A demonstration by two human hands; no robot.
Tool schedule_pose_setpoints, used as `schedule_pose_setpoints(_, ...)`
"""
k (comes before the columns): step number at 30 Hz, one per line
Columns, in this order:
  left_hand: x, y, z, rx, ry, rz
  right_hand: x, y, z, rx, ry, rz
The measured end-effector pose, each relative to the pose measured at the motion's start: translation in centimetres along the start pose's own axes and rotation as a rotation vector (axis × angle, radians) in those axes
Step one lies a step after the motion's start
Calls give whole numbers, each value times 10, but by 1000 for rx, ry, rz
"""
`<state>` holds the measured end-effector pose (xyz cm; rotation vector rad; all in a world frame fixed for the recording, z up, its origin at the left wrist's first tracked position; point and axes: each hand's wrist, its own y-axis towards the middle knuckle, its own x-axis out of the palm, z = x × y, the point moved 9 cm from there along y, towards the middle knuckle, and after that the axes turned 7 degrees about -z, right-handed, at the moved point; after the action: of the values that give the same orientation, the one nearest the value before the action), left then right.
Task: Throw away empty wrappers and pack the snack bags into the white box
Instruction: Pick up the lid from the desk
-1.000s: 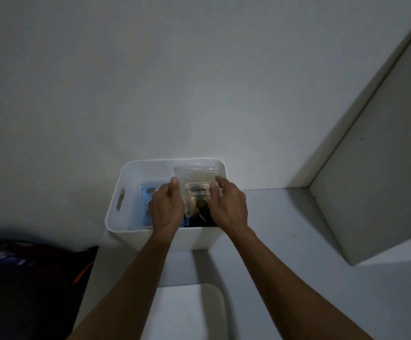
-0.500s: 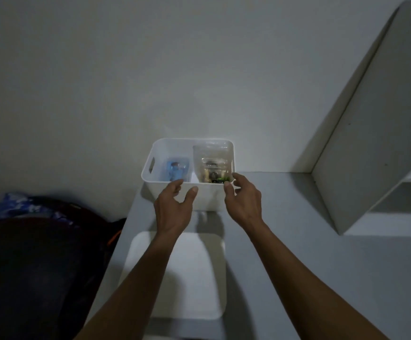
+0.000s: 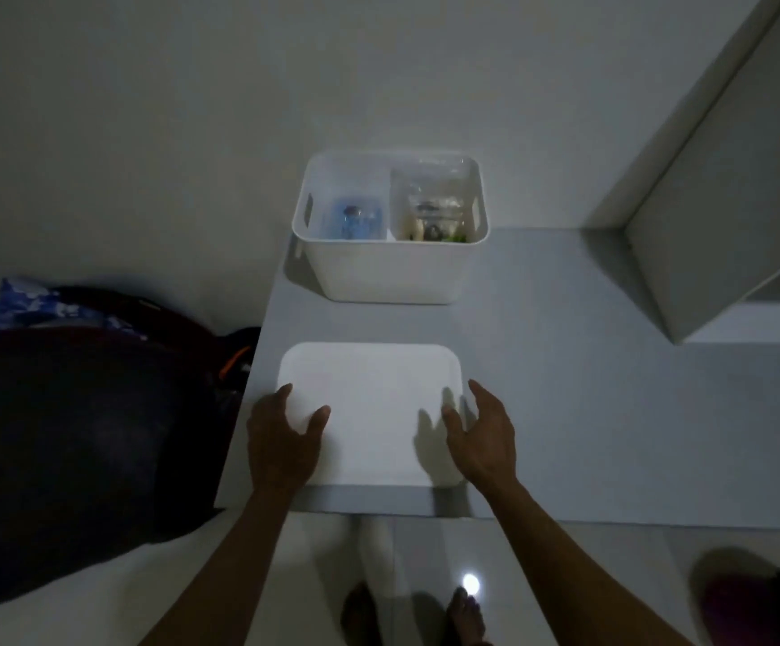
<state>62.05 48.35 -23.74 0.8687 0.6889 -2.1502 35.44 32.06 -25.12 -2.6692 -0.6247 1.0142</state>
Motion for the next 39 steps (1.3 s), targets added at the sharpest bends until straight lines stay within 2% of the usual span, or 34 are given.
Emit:
schedule_pose_setpoints(7,35,37,-68,-86,160,-127,48,4,34,112,-58,119)
schedule_pose_setpoints(15,46,44,-65,24,165,-79,57,11,41,157,36,202)
schedule_pose_setpoints(21,39,40,-68,-16,33,-61,54,2,49,169,200,187)
schedule_pose_setpoints(24,38,30,-69,-37,47,-65,51,-8,50,146,231,165)
schedule_pose_setpoints(31,25,-7,-44,-13,2,-107,19,-45,48,84,234,141)
schedule_pose_setpoints(39,-20,-81,20,23,52,-137,-67,-98,9,-58,98,105)
